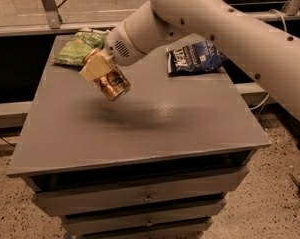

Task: Pick orange can

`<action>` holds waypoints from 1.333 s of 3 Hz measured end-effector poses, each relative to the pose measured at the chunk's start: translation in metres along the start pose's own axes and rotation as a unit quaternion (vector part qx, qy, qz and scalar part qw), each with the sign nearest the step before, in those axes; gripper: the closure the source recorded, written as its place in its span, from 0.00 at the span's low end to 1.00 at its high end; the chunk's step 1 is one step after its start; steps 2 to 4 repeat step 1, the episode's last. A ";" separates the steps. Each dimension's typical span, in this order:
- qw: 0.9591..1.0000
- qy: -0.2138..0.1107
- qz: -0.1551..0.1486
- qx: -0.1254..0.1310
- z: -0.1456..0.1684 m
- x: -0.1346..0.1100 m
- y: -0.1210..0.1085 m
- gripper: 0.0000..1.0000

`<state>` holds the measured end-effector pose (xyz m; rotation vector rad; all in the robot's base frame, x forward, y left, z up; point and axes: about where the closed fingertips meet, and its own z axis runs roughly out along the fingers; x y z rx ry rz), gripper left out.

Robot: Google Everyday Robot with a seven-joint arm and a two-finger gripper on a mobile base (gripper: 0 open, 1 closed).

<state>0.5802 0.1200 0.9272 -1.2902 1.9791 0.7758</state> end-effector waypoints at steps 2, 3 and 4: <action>0.995 -0.076 -0.030 -0.055 -0.023 -0.015 0.002 1.00; 0.995 -0.076 -0.030 -0.055 -0.023 -0.015 0.002 1.00; 0.995 -0.076 -0.030 -0.055 -0.023 -0.015 0.002 1.00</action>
Offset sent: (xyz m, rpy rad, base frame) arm 0.0000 0.0000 0.0000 0.0000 0.0000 0.0000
